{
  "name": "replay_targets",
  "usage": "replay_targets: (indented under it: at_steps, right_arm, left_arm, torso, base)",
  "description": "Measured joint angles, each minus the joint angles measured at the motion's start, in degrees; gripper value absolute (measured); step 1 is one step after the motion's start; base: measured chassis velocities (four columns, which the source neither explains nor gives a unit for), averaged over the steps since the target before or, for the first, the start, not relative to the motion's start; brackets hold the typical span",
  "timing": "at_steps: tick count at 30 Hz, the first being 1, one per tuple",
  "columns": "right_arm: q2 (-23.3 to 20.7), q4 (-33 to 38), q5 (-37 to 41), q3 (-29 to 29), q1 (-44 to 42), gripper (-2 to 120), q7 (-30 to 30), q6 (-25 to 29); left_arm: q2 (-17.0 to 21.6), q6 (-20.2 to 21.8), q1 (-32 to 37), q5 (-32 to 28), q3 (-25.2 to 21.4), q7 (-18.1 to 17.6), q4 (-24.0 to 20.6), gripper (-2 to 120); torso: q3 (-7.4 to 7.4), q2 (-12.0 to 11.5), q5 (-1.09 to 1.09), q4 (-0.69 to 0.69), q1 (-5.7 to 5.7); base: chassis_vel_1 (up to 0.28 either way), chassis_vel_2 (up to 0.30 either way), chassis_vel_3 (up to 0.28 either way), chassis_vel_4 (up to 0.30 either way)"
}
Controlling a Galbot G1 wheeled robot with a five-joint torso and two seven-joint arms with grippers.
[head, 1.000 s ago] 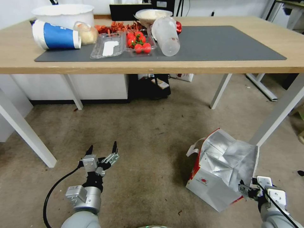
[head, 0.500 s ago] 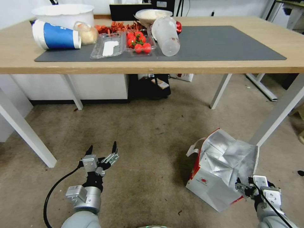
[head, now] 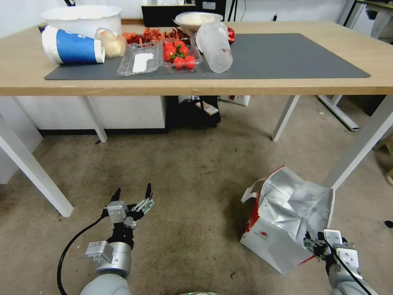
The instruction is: Pick up the food delivery bag from the floor and place it on the table.
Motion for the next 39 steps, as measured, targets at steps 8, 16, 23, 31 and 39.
replay_targets:
  at_steps: [8, 16, 23, 31, 39]
  right_arm:
    - [0.1, -0.2, -0.1, -0.1, -0.3, 38, 0.2, 0.3]
    - [0.0, 0.1, 0.0, 0.1, -0.5, 5, 0.4, 0.7]
    - [-0.6, -0.1, 1.3, 0.3, -0.6, 0, -1.3, 5.5]
    - [-11.3, 0.1, 7.3, 1.5, -1.3, 0, -9.9, 15.6]
    - [-23.2, 2.6, 17.9, 4.0, -2.4, 0, -20.8, 18.5]
  left_arm:
    - [0.1, -0.3, 0.0, 0.0, 0.0, 0.0, 0.0, 100]
    - [0.3, -0.4, 0.2, -0.1, 0.0, -0.1, -0.2, 100]
    - [0.6, -0.4, 0.1, -0.2, -0.3, -0.2, -0.5, 100]
    - [1.1, -0.4, 0.1, -0.3, -0.5, -0.3, -0.9, 100]
    - [1.0, -0.4, 0.0, -0.3, -0.7, -0.4, -1.1, 100]
  torso:
    - [0.00, 0.0, 0.00, 0.00, 0.00]
    - [0.00, 0.0, 0.00, 0.00, 0.00]
    - [0.00, 0.0, 0.01, 0.00, 0.00]
    - [0.00, 0.0, 0.02, 0.01, 0.00]
    - [0.00, 0.0, 0.01, 0.00, 0.00]
  base:
    - [0.000, 0.000, 0.000, 0.000]
    - [0.000, 0.000, 0.000, 0.000]
    - [0.000, 0.000, 0.000, 0.000]
    - [0.000, 0.000, 0.000, 0.000]
    - [0.000, 0.000, 0.000, 0.000]
